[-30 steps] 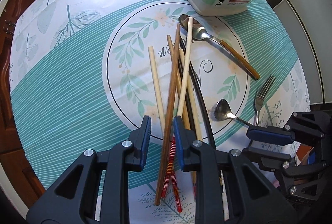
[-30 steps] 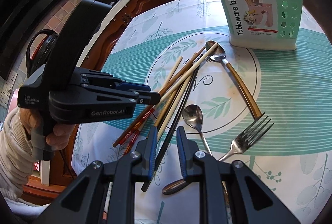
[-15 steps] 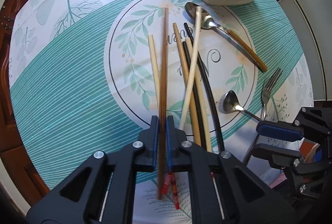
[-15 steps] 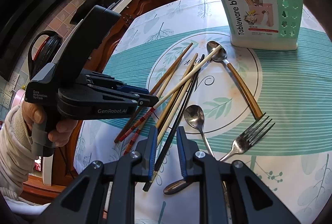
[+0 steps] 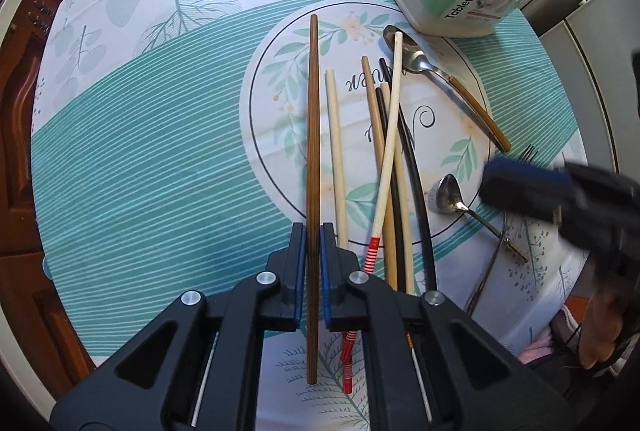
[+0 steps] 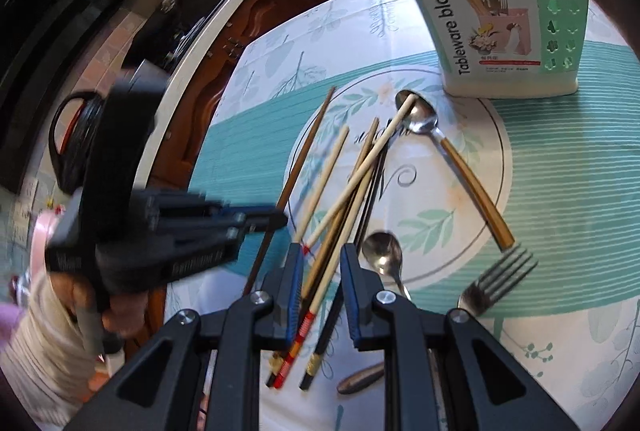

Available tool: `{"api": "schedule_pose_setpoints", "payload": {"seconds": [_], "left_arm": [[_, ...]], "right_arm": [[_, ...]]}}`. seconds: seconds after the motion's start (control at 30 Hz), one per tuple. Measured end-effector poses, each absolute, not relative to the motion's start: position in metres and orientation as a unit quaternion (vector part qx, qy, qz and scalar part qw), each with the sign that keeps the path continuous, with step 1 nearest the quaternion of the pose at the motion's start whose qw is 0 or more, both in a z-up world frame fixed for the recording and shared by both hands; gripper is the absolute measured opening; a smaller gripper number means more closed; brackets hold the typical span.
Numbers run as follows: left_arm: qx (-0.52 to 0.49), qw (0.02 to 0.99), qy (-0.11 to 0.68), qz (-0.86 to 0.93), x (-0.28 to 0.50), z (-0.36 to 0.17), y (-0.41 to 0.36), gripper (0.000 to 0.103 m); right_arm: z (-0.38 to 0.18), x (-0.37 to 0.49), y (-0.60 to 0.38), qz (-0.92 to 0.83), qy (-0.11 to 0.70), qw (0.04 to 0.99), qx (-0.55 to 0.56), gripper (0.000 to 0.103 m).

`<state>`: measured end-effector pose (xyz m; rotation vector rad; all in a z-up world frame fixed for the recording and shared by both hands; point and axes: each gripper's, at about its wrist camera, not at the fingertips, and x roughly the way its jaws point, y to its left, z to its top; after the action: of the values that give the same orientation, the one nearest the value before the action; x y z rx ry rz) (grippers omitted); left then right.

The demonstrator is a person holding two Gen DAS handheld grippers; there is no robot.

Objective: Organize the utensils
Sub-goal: 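Grasp a light wooden chopstick with the right tool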

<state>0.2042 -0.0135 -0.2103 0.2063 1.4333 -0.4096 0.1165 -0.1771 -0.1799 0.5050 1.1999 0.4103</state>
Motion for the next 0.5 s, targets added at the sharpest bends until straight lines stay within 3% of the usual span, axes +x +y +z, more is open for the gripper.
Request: {"api": "schedule_pose_setpoints", "payload": {"seconds": [0.5], "left_arm": [[0.028, 0.755, 0.624, -0.198, 0.189, -0.188, 0.039, 0.004]], "right_arm": [[-0.202, 0.207, -0.171, 0.034, 0.62, 0.739, 0.262, 0.019]]}}
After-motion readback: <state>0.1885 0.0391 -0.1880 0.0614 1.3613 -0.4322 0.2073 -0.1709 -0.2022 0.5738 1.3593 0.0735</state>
